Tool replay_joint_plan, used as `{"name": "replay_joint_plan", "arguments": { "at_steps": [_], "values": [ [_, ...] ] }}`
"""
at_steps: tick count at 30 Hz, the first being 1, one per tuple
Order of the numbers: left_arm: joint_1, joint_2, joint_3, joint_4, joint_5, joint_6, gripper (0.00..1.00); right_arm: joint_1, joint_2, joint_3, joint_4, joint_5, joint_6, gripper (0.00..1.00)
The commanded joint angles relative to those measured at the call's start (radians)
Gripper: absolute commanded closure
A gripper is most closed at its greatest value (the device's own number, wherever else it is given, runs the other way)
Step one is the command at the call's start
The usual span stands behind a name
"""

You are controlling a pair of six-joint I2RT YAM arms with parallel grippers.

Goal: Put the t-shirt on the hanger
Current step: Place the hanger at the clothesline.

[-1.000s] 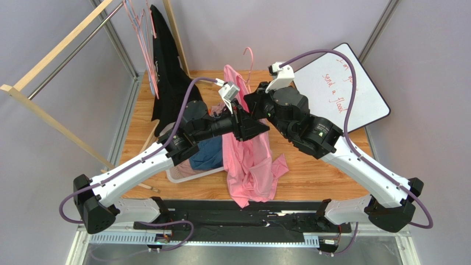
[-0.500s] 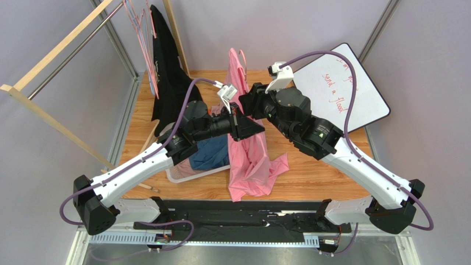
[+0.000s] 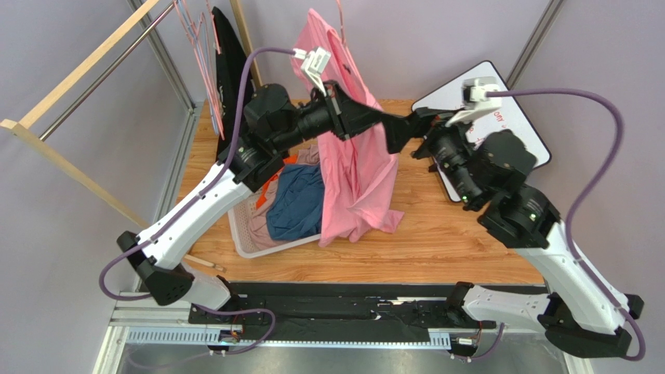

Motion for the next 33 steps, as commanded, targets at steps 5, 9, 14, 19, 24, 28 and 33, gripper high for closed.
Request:
{"name": "replay_joint_plan", "arguments": {
  "at_steps": [5,9,14,19,24,28,33],
  "values": [
    [0.067,0.353,0.522,0.106,0.026,0.158,1.0,-0.092,-0.138,0.016,0.024,0.112,-0.131,0.0],
    [0.127,0.57,0.863,0.088,0.026,0.195,1.0,-0.118,-0.189,-0.008,0.02,0.103,-0.137,0.0],
    [0.18,0.663,0.977,0.147,0.02,0.223,1.0,-0.125,-0.221,-0.064,0.017,0.092,-0.137,0.0],
    [0.223,0.592,0.78,0.158,-0.001,0.185,1.0,-0.125,-0.236,-0.096,0.014,0.08,-0.136,0.0],
    [0.235,0.414,0.49,0.089,-0.154,0.151,1.0,-0.125,-0.241,-0.123,0.013,0.063,-0.122,0.0],
    [0.262,0.301,0.35,0.036,-0.242,0.197,1.0,-0.127,-0.244,-0.13,-0.001,0.051,-0.108,0.0],
    [0.328,0.267,0.287,-0.04,-0.311,0.218,1.0,-0.127,-0.244,-0.134,-0.012,0.045,-0.105,0.0]
  ]
}}
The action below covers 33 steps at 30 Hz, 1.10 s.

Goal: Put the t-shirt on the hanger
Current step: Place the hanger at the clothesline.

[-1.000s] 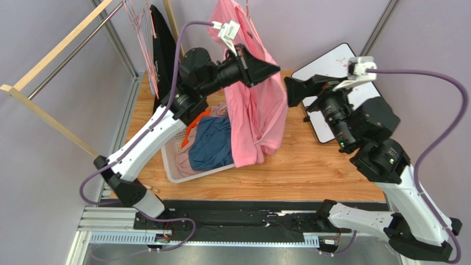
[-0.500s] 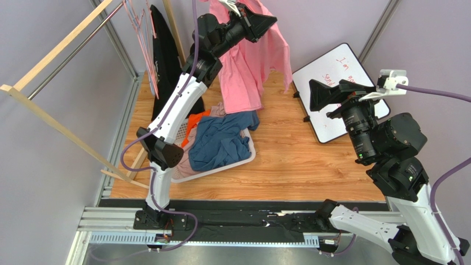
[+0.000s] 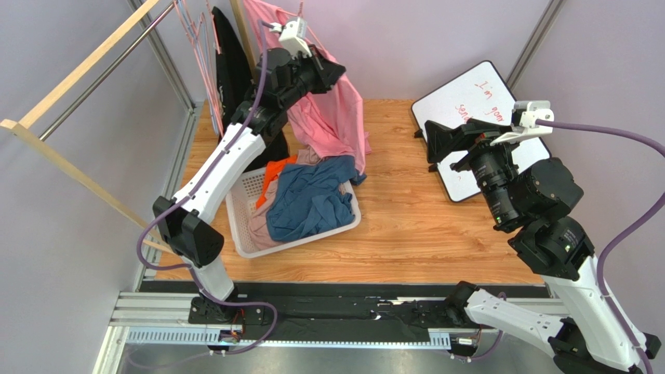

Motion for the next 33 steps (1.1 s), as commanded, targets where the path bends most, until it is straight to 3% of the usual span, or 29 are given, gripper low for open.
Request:
{"name": "replay_joint_plan", "arguments": {
  "at_steps": [1,5,19,27,33],
  "values": [
    [0.071,-0.08,0.005,0.019,-0.08,0.066,1.0,-0.005,-0.012,-0.008,0.003,-0.012,0.009,0.0],
    [0.11,-0.07,0.054,-0.045,-0.119,0.109,1.0,-0.005,-0.013,-0.008,0.0,-0.009,0.006,0.0],
    [0.253,0.034,0.216,-0.217,0.015,0.159,1.0,-0.005,-0.009,0.0,-0.016,-0.014,0.003,0.0],
    [0.327,0.156,0.362,-0.272,0.242,0.181,1.0,-0.007,-0.01,-0.006,-0.02,-0.017,0.006,0.0],
    [0.39,0.123,0.289,-0.26,0.227,0.168,1.0,-0.011,-0.013,-0.008,-0.033,-0.02,0.007,0.0]
  ]
}}
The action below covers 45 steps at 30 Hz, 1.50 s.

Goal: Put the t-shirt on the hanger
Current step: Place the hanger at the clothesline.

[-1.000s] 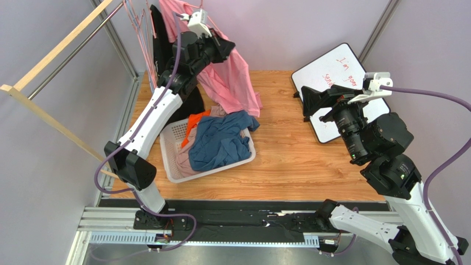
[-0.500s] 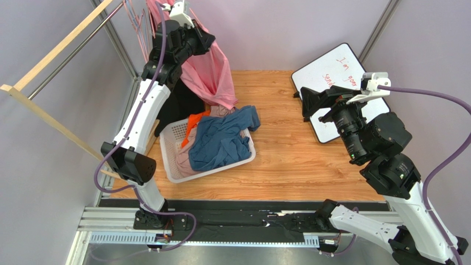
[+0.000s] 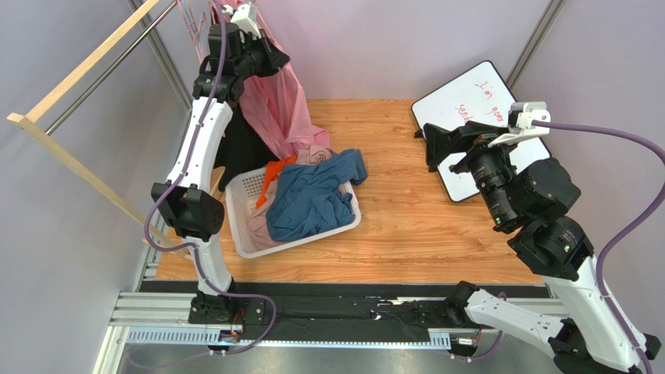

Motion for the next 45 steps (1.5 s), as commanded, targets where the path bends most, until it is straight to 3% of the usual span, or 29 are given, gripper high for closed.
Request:
{"name": "replay_joint_plan", "arguments": {
  "at_steps": [1,29,40,45],
  "values": [
    [0.05,-0.056,-0.01,0.055,0.029,0.018,1.0,-0.008,-0.009,0.002,-0.015,-0.01,0.004,0.0],
    [0.122,-0.036,0.127,0.057,-0.144,0.086,1.0,-0.013,0.002,-0.007,-0.024,-0.03,0.018,0.0],
    [0.125,-0.153,-0.076,0.169,-0.285,0.096,1.0,-0.013,-0.003,-0.024,-0.021,-0.032,0.017,0.0],
    [0.139,-0.127,-0.051,0.111,-0.311,0.067,1.0,-0.013,-0.003,-0.024,-0.021,-0.032,0.02,0.0]
  ]
}}
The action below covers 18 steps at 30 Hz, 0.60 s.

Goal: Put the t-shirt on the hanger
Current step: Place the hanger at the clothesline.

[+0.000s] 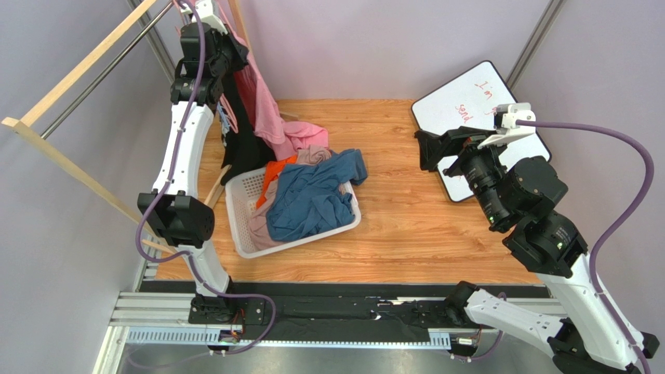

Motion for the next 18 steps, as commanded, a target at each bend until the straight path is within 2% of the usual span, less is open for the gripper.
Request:
{"name": "replay_joint_plan", "arguments": {
  "at_steps": [1,3,7,9,13,15,16,18],
  "values": [
    [0.031,-0.033,0.049,0.048,-0.046,-0.003,1.0,-0.005,-0.007,0.0,0.022,-0.006,0.005,0.0],
    [0.037,-0.017,0.053,0.025,0.011,-0.032,1.0,-0.005,-0.008,0.0,0.02,-0.003,0.004,0.0],
    [0.037,-0.033,0.001,0.043,0.083,-0.064,0.74,-0.005,-0.011,0.001,0.019,-0.003,-0.004,0.0],
    [0.036,-0.054,-0.018,0.048,0.091,-0.07,0.71,-0.005,-0.011,0.003,0.015,-0.002,-0.007,0.0],
    [0.036,-0.111,-0.09,0.056,0.134,-0.047,0.5,-0.005,-0.011,0.009,0.014,-0.001,-0.018,0.0],
    [0.031,-0.157,-0.117,0.06,0.168,-0.017,0.43,-0.005,-0.012,0.011,0.012,-0.006,-0.033,0.0],
    [0.027,-0.175,-0.142,0.054,0.172,-0.004,0.34,-0.005,-0.013,0.011,0.011,-0.003,-0.042,0.0],
    [0.011,-0.23,-0.174,0.037,0.2,0.049,0.25,-0.006,-0.016,0.011,0.002,-0.005,-0.061,0.0]
  ]
}}
